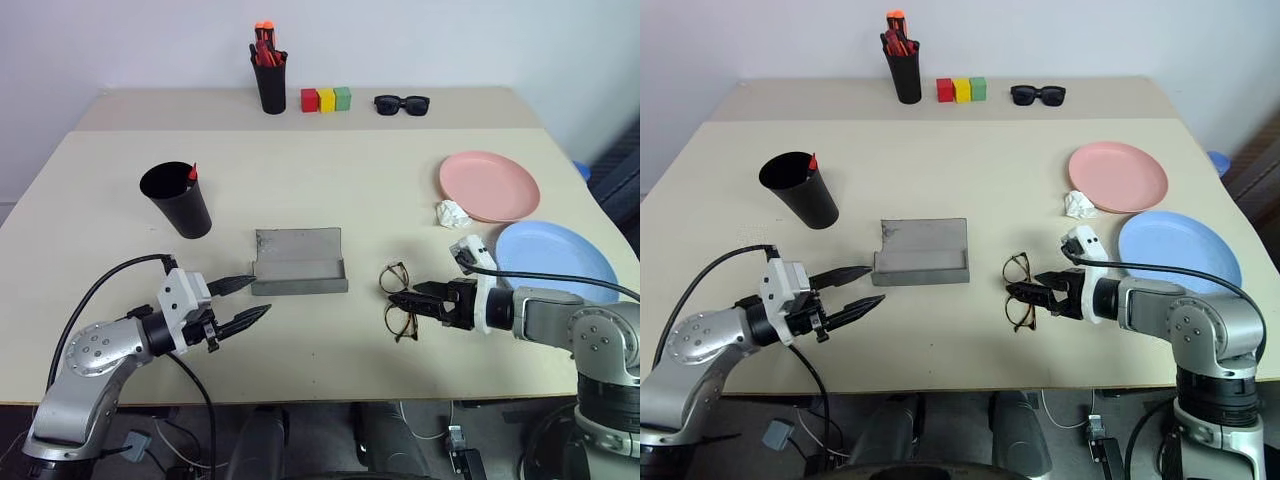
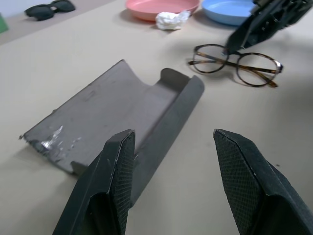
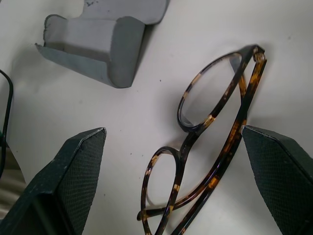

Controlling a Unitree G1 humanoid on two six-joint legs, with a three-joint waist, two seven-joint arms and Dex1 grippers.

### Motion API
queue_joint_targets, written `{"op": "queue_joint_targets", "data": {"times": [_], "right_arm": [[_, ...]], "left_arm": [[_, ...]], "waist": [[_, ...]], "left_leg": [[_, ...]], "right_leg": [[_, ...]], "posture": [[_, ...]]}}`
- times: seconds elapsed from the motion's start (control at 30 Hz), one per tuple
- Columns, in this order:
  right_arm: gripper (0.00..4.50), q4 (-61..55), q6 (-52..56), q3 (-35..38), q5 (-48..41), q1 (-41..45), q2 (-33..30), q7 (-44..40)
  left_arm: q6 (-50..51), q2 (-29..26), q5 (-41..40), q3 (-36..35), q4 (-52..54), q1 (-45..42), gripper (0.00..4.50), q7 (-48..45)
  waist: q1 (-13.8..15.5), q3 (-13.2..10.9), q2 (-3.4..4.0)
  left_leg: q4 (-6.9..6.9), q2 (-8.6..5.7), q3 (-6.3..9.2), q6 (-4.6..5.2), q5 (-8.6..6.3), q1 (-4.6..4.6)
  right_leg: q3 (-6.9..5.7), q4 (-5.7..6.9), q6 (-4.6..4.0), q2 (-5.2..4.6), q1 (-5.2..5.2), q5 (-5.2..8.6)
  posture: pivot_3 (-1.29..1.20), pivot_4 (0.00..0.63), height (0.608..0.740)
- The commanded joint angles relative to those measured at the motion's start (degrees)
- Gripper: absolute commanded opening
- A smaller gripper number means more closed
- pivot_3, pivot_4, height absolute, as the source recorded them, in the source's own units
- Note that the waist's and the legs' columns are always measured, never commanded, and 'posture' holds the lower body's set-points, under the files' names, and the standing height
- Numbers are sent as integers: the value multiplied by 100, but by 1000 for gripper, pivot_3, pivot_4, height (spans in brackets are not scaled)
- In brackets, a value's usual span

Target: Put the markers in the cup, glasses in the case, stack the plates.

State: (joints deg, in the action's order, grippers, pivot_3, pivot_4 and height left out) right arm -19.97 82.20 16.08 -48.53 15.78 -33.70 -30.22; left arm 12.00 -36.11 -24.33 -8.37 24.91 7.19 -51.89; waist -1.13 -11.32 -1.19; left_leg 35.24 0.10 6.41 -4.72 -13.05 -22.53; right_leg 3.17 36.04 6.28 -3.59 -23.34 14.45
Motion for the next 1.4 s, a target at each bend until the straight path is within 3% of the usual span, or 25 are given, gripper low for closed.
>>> {"op": "queue_joint_targets", "data": {"times": [0.03, 0.27, 0.4, 0.53, 0.63, 0.7, 0.8, 1.0, 1.13, 1.4], "right_arm": [[3726, -25, 44, 84, -98, 60, 43, 76], [119, -127, 9, 49, -113, 5, -146, 11], [51, -365, -297, -153, 12, -48, -578, -244], [51, -829, -1255, -844, 552, 25, -1472, -807], [51, -1154, -2395, -1553, 1130, 533, -2054, -1535], [51, -1111, -2909, -2043, 1434, 1184, -2047, -1863], [51, -581, -3447, -3128, 2214, 2484, -1414, -1942], [51, 797, -4152, -4378, 3330, 3641, 64, -1812], [51, 1745, -4862, -5049, 4088, 3805, 586, -2007], [51, 1658, -4600, -5033, 4281, 3462, 671, -2303]], "left_arm": [[-64, 11, -62, -198, 139, 90, 2616, 154], [-1, -40, -70, -245, 7, 0, 2616, 222], [140, 22, -48, -275, -34, -65, 2616, 435], [114, 64, 3, -395, -63, -33, 2616, 664], [170, 45, -94, -626, -119, -28, 2616, 807], [215, 11, -137, -774, -181, -4, 2616, 847], [68, -90, 25, -889, -315, 128, 2616, 776], [57, -168, -35, -1021, -325, 253, 2616, 715], [85, -242, -47, -1071, -193, 474, 2616, 612], [115, -303, -131, -1034, -108, 610, 2616, 439]], "waist": [[2, 0, 0], [5, 0, 0], [8, -1, 2], [2, -2, 4], [-28, -3, 6], [-72, -3, 6], [-182, -3, 6], [-143, -3, 5], [-130, -1, 1], [-142, -2, 4]], "left_leg": [[-2, 0, 0, 0, 0, 0], [-1, 0, -1, 1, -1, -1], [-1, 0, -1, 1, -1, -2], [-2, 0, -3, 2, -1, -2], [-3, 3, -9, 1, -2, -2], [-2, 9, -12, 1, -2, 2], [-3, 14, -14, 1, -2, 4], [-10, 19, -14, 1, -2, -7], [-10, 19, -12, 0, -2, -10], [-10, 19, -11, 0, -1, -4]], "right_leg": [[0, 0, 0, 0, -1, 0], [0, -3, 0, -1, -1, 0], [0, -4, 0, -1, 0, 1], [0, -5, 1, -1, -2, 1], [0, -6, 7, -1, -7, 4], [-1, -5, 17, 2, -8, 10], [-1, -5, 13, 4, -10, 8], [-6, -5, -8, 5, -19, -5], [-9, -2, -8, 5, -22, -6], [-9, 4, -10, 6, -21, -6]], "posture": [[0, 150, 740], [0, 150, 740], [0, 150, 740], [0, 150, 740], [0, 150, 740], [0, 150, 740], [0, 150, 740], [0, 150, 740], [0, 150, 740], [0, 150, 740]]}}
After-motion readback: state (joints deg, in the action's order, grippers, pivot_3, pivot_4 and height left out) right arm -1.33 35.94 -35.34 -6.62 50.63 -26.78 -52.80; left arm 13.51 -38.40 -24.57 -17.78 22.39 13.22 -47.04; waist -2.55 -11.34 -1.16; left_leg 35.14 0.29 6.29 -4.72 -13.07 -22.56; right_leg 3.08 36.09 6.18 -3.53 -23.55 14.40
